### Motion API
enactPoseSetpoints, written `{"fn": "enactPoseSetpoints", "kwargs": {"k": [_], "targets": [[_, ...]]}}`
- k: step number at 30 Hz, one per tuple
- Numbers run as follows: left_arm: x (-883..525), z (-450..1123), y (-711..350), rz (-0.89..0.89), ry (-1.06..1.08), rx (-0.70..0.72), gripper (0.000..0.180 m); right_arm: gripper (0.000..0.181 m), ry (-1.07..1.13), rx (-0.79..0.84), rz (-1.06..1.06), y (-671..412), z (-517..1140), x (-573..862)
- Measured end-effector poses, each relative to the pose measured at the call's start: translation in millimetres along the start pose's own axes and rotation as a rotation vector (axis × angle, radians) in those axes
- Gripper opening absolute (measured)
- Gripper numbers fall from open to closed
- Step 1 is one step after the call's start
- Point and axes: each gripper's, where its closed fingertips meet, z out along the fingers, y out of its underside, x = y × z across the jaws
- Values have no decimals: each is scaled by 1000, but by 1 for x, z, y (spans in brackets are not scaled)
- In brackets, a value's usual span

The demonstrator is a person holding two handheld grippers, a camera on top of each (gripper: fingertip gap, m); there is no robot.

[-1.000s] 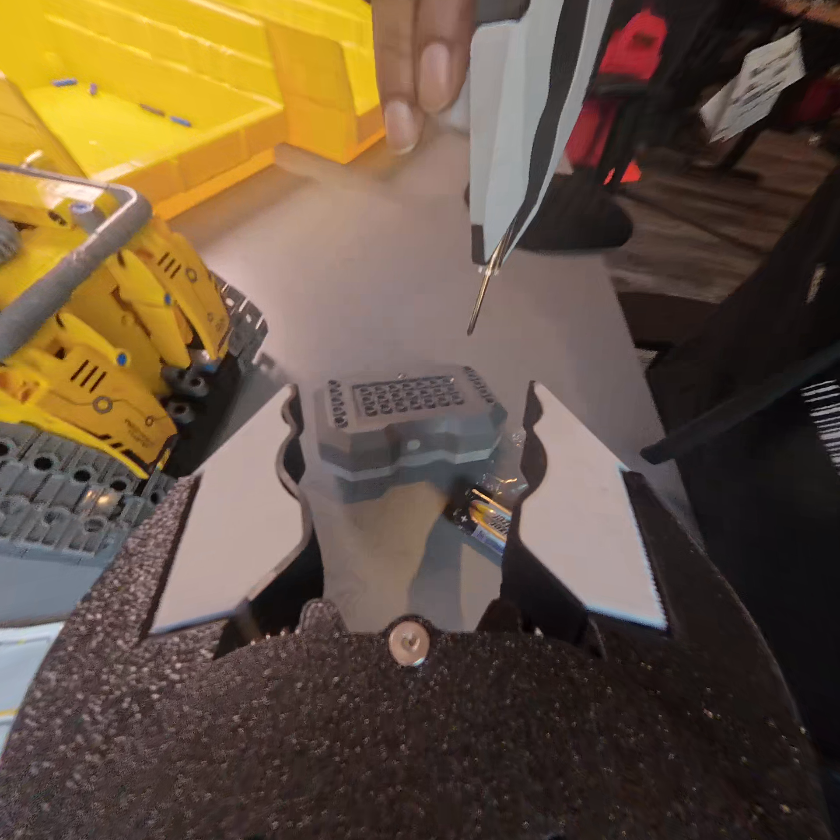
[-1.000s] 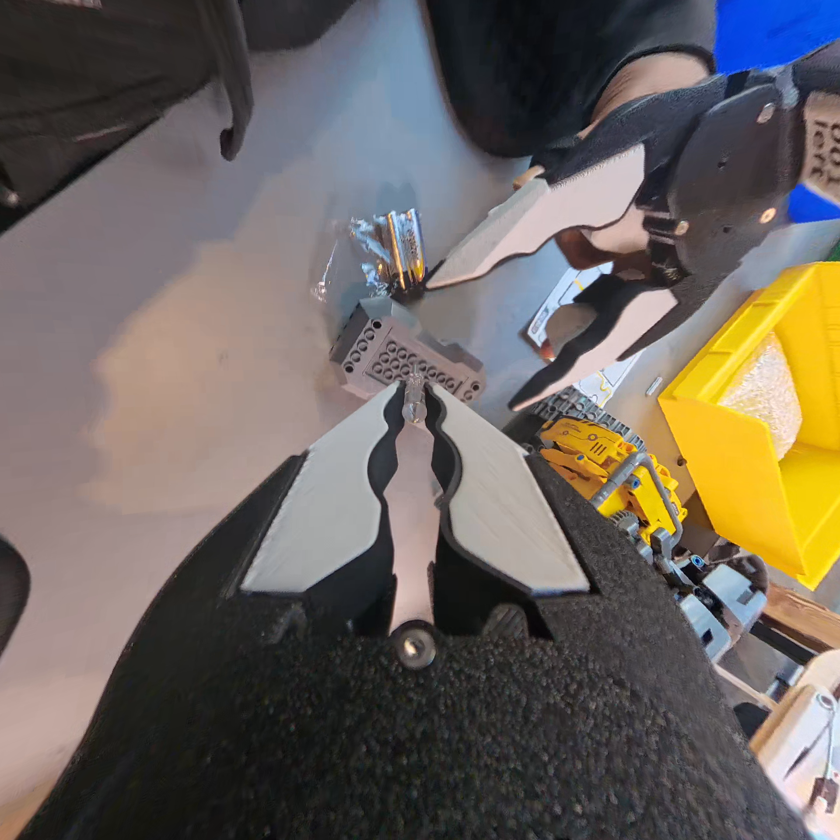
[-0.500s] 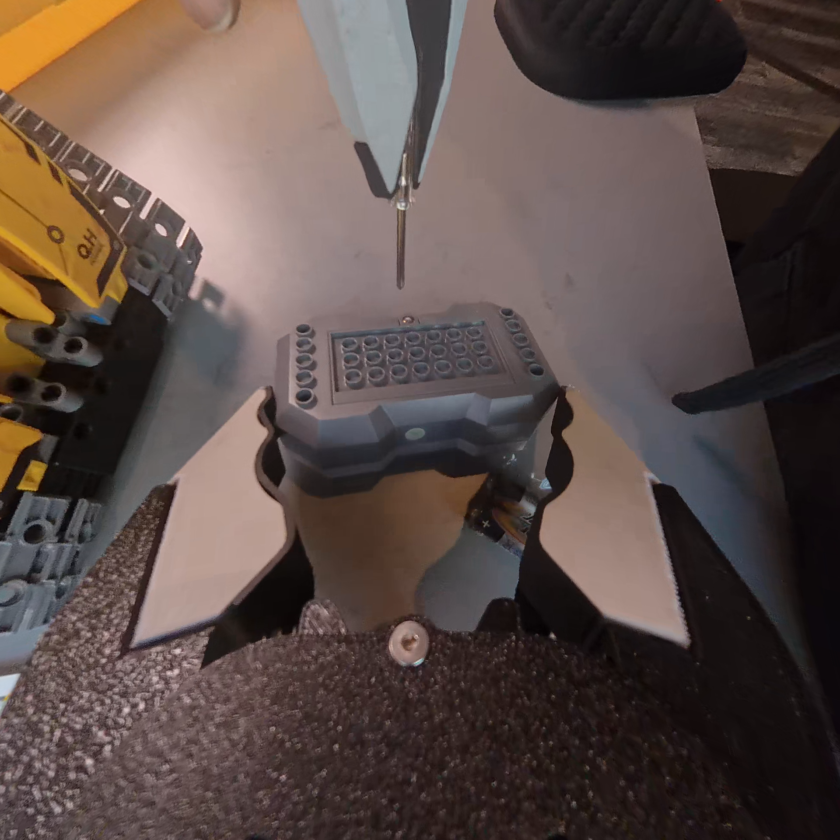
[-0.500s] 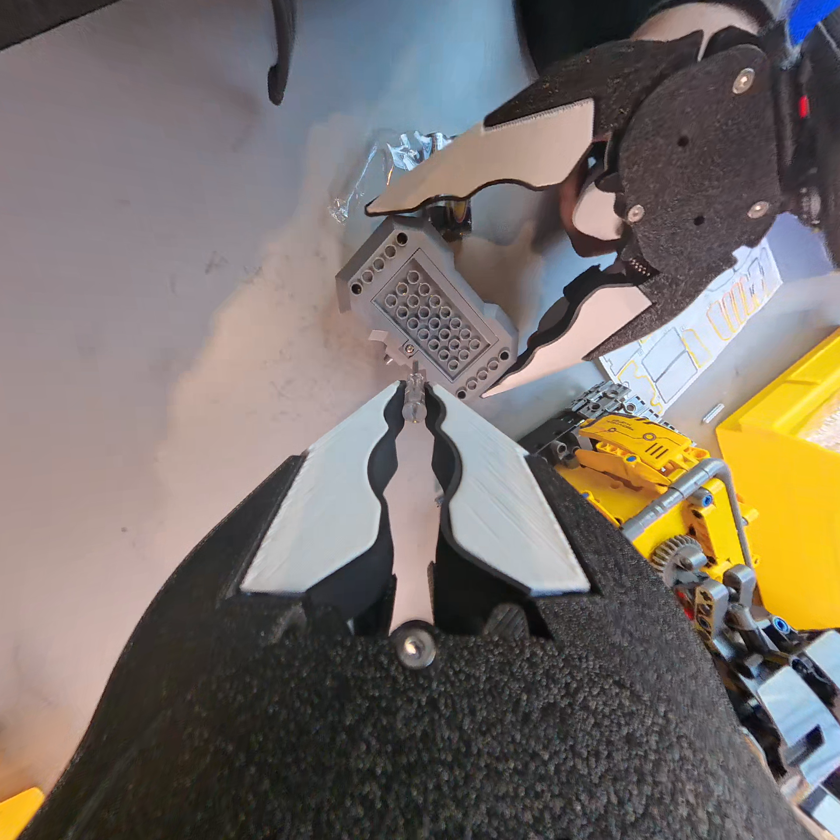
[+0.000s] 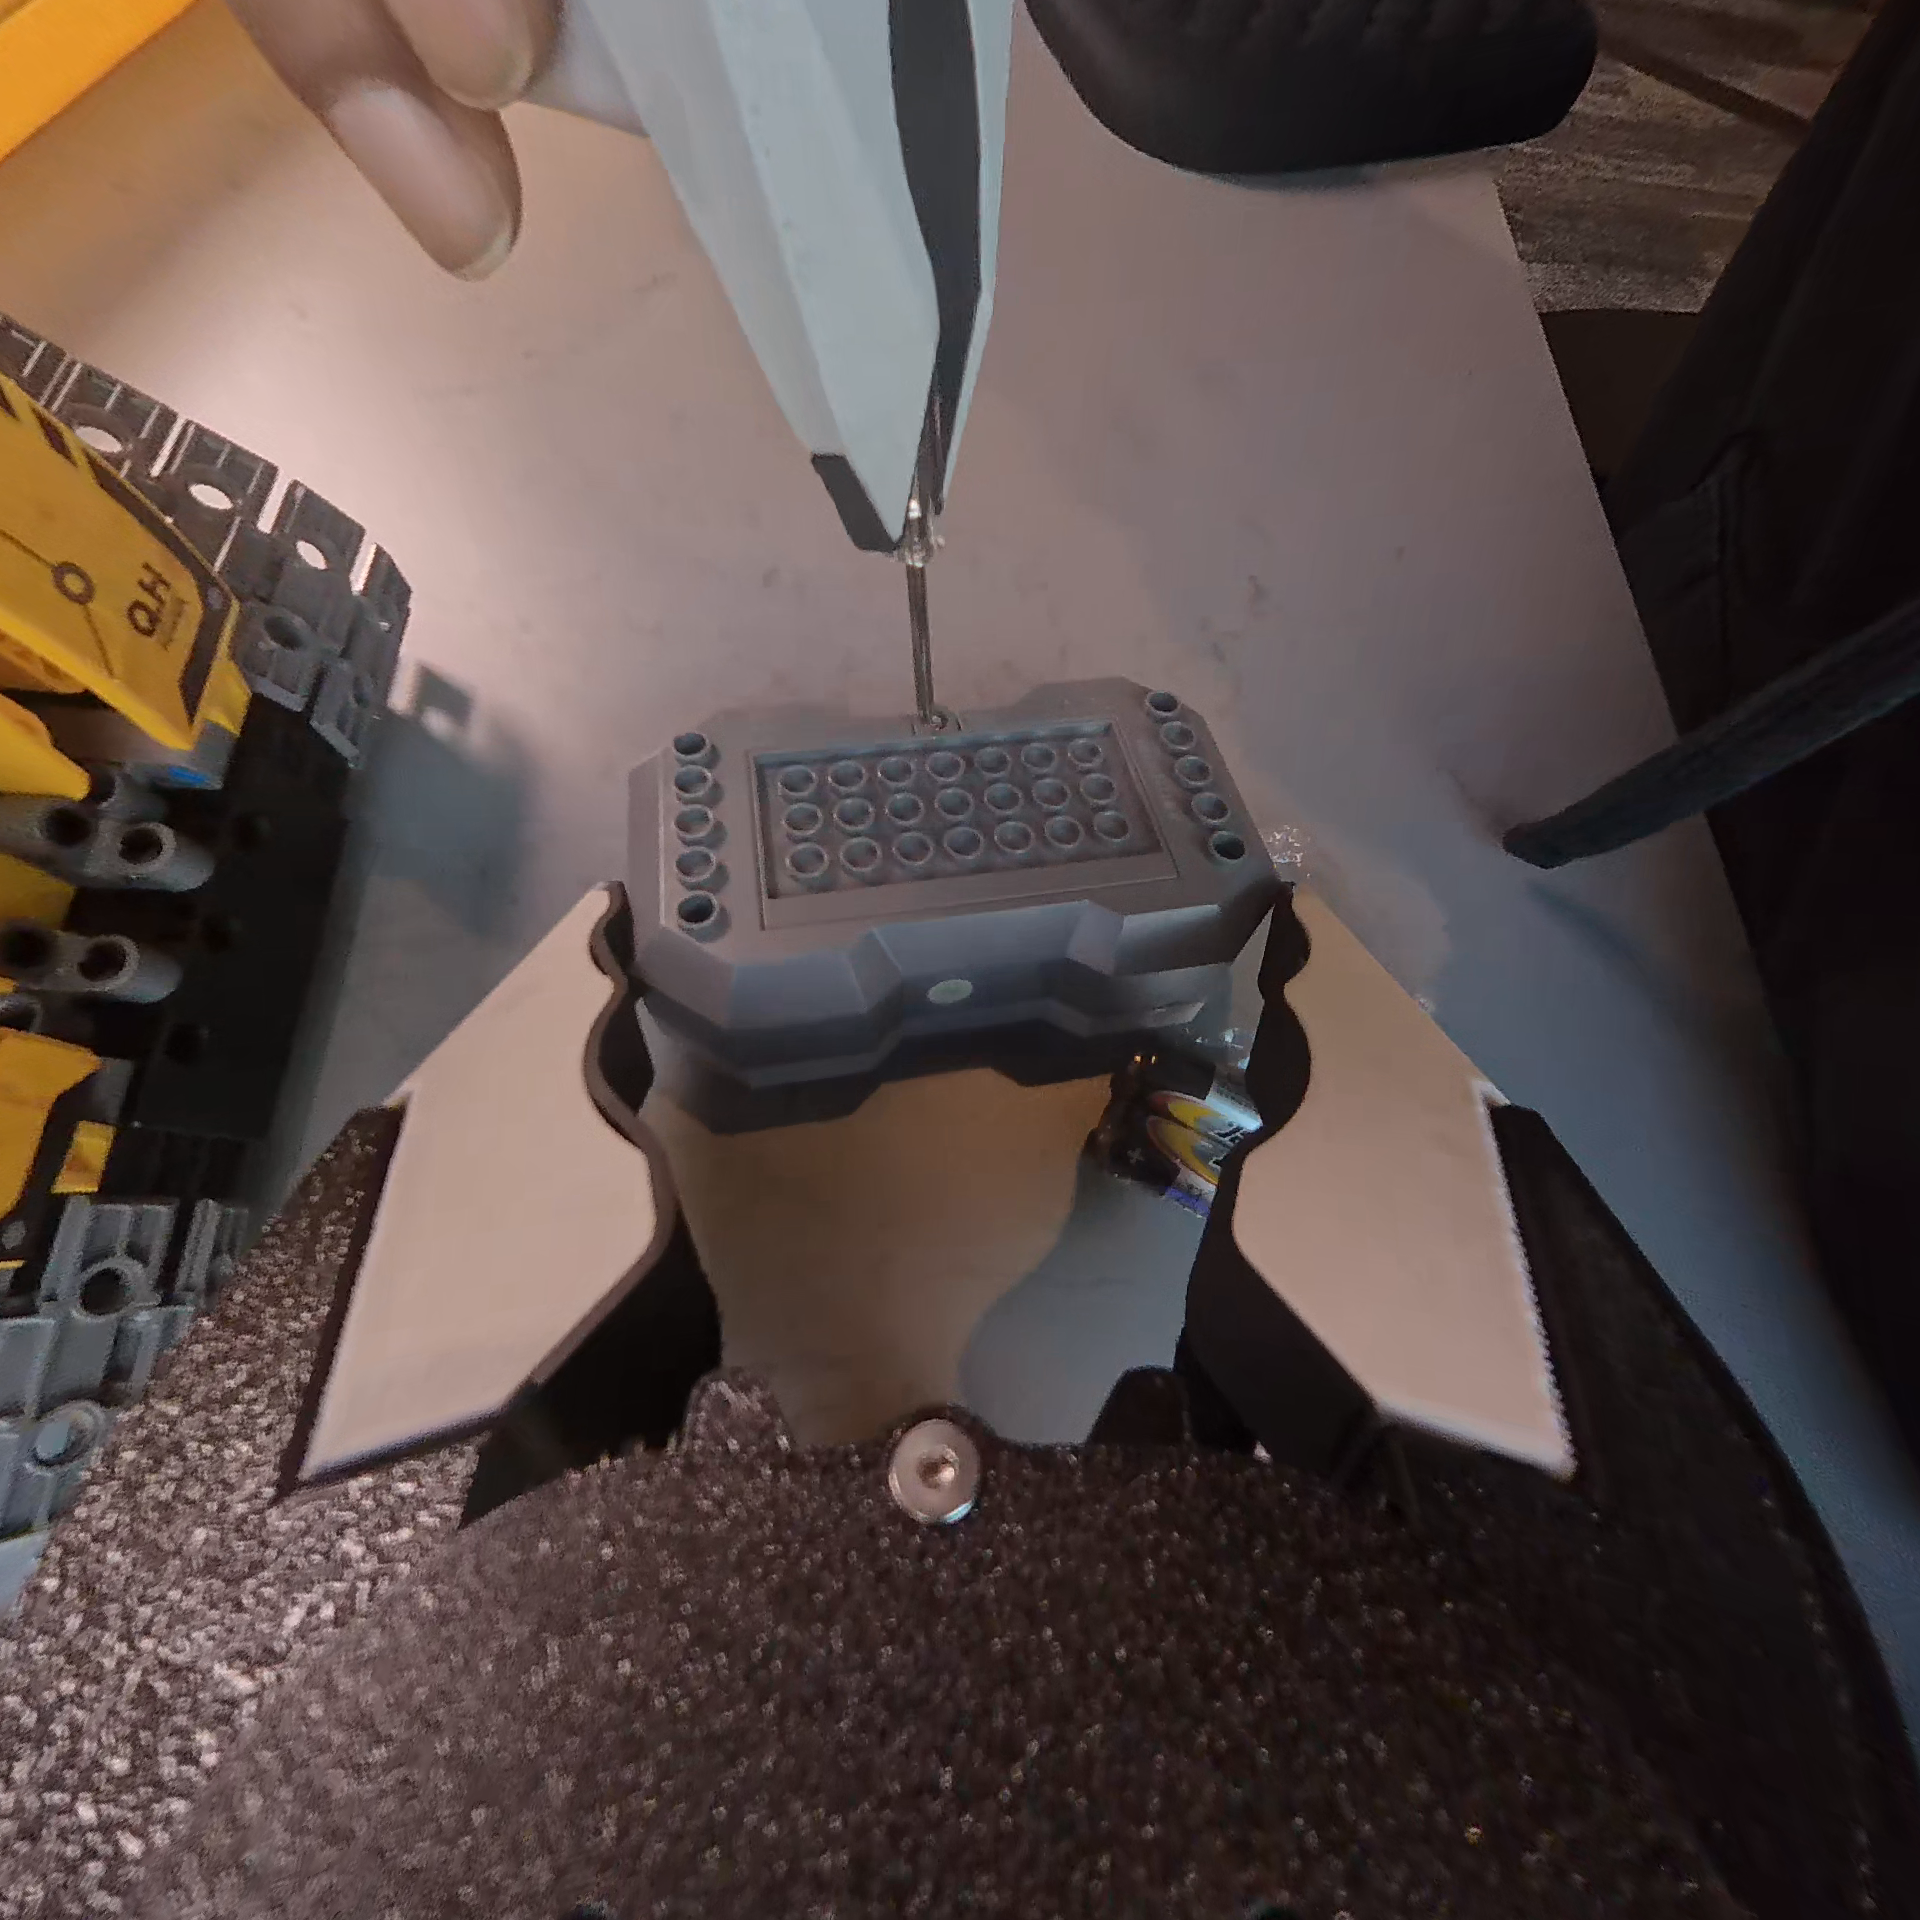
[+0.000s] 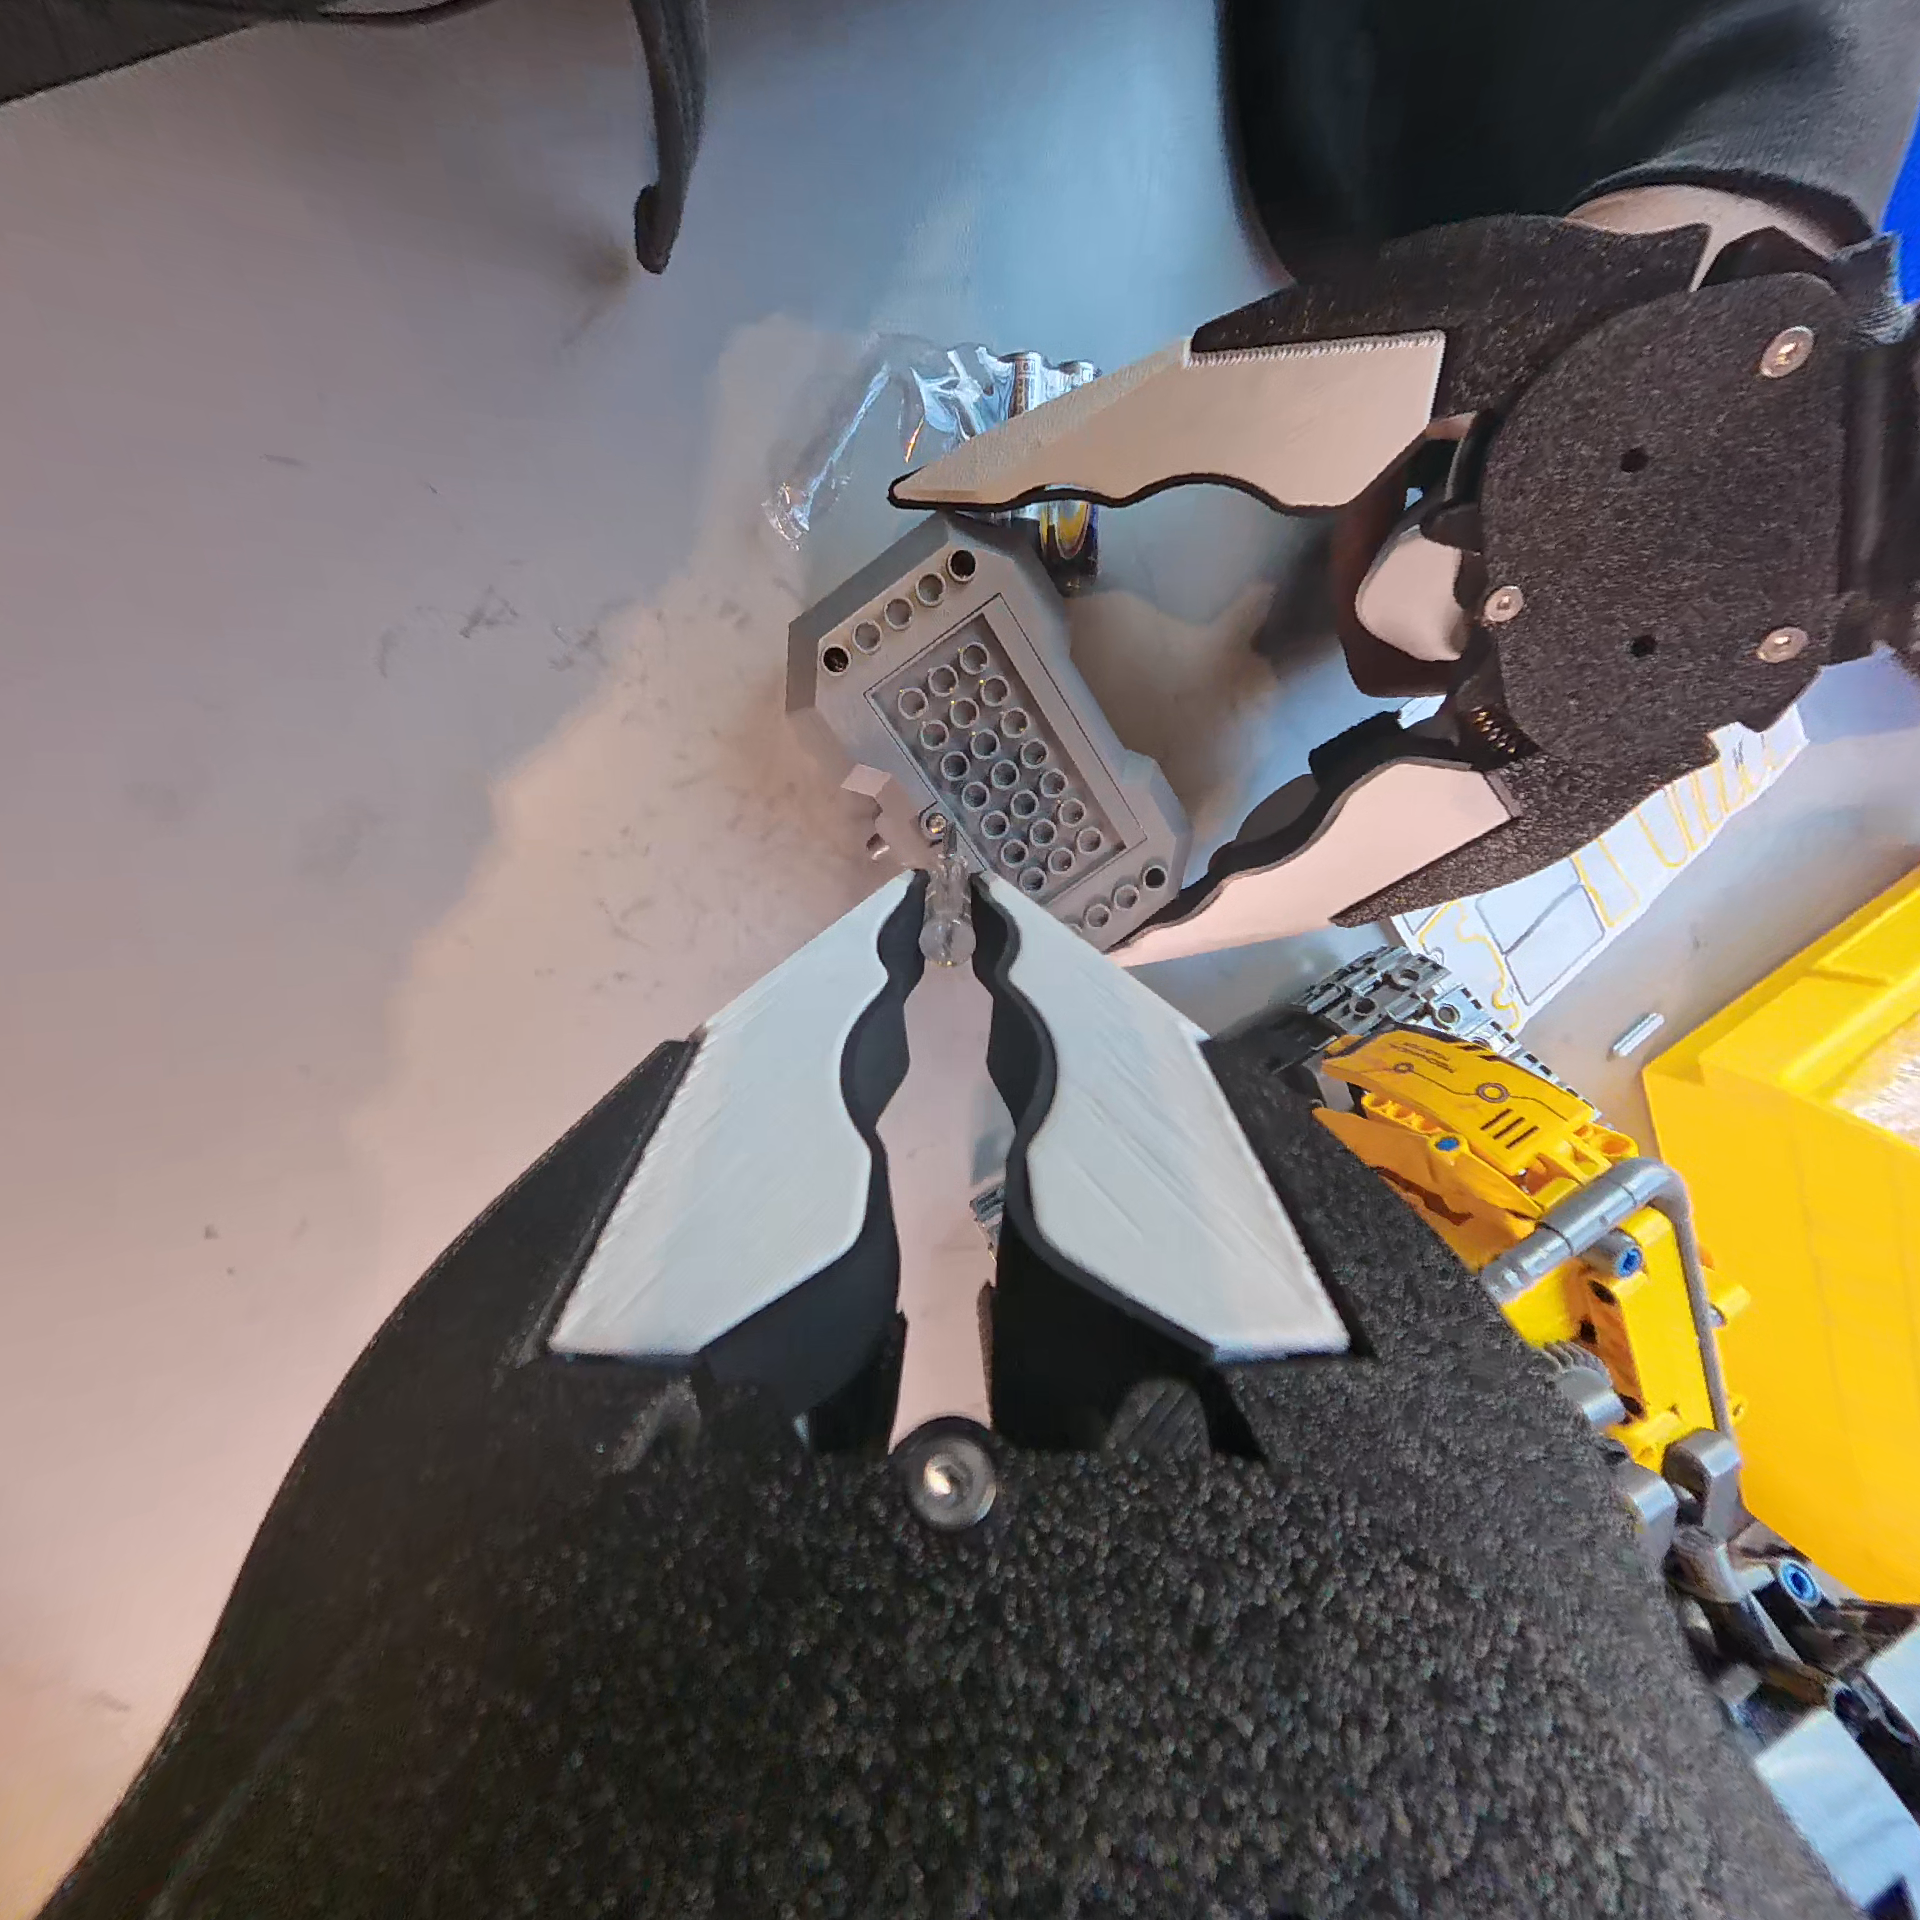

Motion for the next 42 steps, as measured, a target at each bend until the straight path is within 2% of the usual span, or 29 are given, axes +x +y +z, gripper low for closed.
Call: {"fn": "enactPoseSetpoints", "kwargs": {"k": [17, 27, 32, 42], "targets": [[0, 0, -1, -7, 10, 3, 117, 7, -22, 0, -1, 0, 2, -2], [0, 1, -2, -6, 1, 7, 117, 7, -62, -56, -20, -1, 4, -2], [1, 0, -1, -27, -33, 11, 117, 7, 4, -63, 303, 3, 5, -2], [3, -2, 1, -110, -142, -10, 117, 7, 307, -93, 1343, 6, 18, -27]]}}
